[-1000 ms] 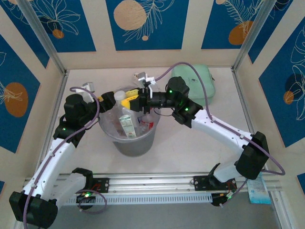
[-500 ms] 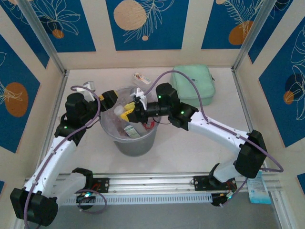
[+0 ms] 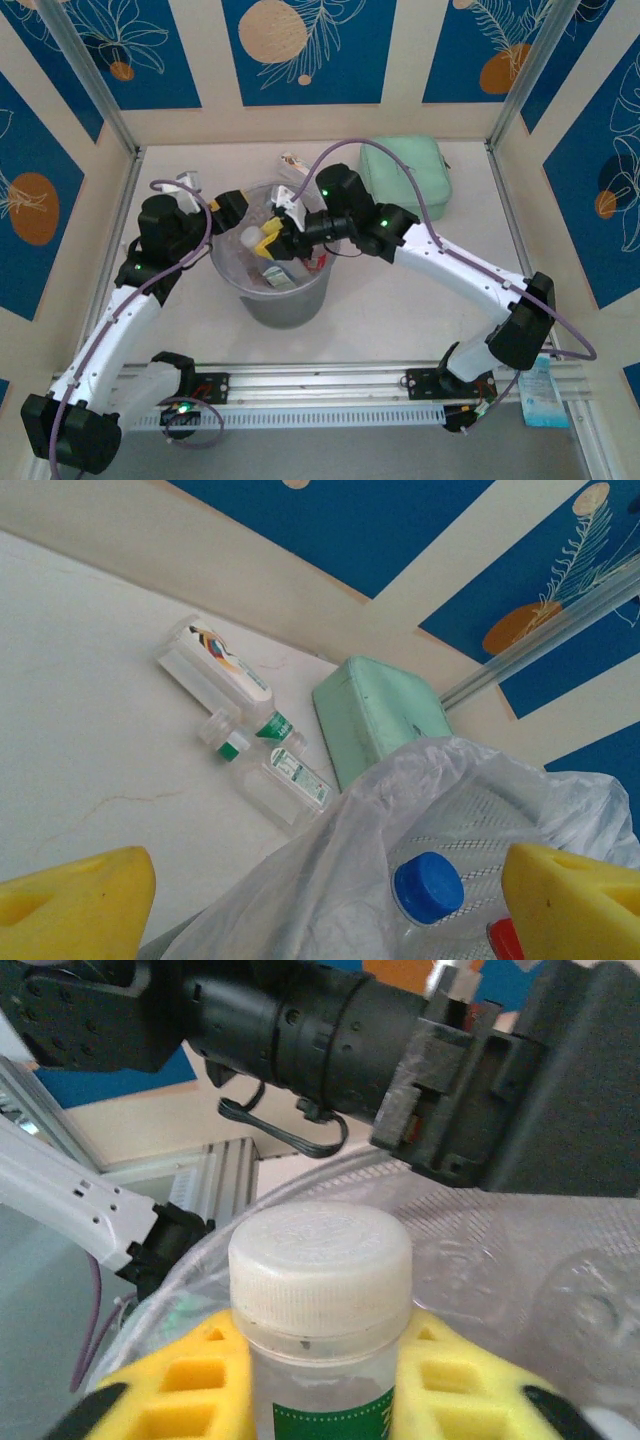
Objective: Put the plastic bottles in the bin
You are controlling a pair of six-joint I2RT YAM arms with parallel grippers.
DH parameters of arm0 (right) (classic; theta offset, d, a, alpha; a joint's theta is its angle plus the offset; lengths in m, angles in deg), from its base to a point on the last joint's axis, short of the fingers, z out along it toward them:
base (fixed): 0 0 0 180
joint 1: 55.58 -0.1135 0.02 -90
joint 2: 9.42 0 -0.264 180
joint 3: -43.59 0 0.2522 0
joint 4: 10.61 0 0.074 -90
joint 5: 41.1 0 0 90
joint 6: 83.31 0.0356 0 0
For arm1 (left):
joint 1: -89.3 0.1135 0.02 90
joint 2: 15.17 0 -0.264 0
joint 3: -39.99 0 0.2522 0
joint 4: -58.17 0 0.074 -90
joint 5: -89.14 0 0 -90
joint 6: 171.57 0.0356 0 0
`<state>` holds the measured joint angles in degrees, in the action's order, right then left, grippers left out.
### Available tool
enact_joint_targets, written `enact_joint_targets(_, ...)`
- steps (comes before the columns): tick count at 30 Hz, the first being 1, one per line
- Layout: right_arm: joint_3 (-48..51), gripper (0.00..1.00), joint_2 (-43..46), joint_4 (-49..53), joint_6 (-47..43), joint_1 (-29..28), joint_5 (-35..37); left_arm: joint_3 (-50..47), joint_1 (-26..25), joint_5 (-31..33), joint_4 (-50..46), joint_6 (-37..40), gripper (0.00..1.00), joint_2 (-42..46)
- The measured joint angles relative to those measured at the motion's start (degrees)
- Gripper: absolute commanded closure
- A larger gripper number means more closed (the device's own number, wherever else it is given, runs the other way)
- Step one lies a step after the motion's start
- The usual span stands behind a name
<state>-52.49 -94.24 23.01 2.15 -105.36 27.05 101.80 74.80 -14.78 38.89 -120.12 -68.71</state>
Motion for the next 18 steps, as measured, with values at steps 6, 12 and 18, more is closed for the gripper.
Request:
enact_joint_targets(6,-2.32,0.41,0.26,12.94,0.02,1.86,1.46,0.0,0.0,0.44,-0.11,0.11,0.11,-0.07)
enact_joint_targets(12,-4.96,0.58,0.24,16.35,0.31,2.45,3.19,0.52,0.0,0.44,-1.07,1.16,0.11,-0.33)
enact_joint_targets(18,-7.56,0.74,-1.95,17.2,2.12,1.92,3.78,1.31,0.0,0.44,-2.38,1.55,0.11,-0.81)
